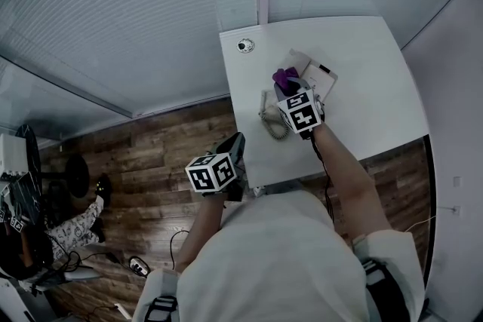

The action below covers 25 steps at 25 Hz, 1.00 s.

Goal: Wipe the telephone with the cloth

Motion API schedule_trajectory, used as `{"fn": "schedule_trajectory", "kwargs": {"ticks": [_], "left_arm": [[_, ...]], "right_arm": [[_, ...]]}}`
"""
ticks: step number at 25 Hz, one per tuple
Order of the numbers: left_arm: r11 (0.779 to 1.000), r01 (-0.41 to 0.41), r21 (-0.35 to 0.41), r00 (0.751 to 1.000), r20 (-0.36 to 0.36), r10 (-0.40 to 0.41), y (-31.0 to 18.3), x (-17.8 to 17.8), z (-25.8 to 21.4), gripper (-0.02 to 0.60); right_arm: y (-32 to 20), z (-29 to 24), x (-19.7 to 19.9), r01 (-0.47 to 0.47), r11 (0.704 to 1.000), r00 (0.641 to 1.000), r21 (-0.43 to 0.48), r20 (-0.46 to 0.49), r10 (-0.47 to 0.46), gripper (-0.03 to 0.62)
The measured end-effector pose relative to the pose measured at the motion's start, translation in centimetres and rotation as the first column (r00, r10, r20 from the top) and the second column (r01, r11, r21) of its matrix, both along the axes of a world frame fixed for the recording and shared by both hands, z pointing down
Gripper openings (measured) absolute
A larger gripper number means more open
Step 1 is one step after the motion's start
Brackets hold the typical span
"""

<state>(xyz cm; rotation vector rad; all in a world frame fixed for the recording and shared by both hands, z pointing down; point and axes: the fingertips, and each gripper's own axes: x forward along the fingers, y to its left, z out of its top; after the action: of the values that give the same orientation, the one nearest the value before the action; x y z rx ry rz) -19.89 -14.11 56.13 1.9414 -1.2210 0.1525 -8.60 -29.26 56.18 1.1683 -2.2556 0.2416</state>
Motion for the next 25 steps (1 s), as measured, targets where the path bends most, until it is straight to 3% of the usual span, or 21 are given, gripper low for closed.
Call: {"fn": "schedule_trajectory", "kwargs": {"ticks": [25], "left_arm": [[1.0,-0.003,-0.017,1.0,-0.001,0.003,2.9,-0.9,0.8,0.021]], "right_arm": [[5.7,3.2,-3.1,0.063,0.996,0.998,-0.067,0.009,-0.062,0.06]]}}
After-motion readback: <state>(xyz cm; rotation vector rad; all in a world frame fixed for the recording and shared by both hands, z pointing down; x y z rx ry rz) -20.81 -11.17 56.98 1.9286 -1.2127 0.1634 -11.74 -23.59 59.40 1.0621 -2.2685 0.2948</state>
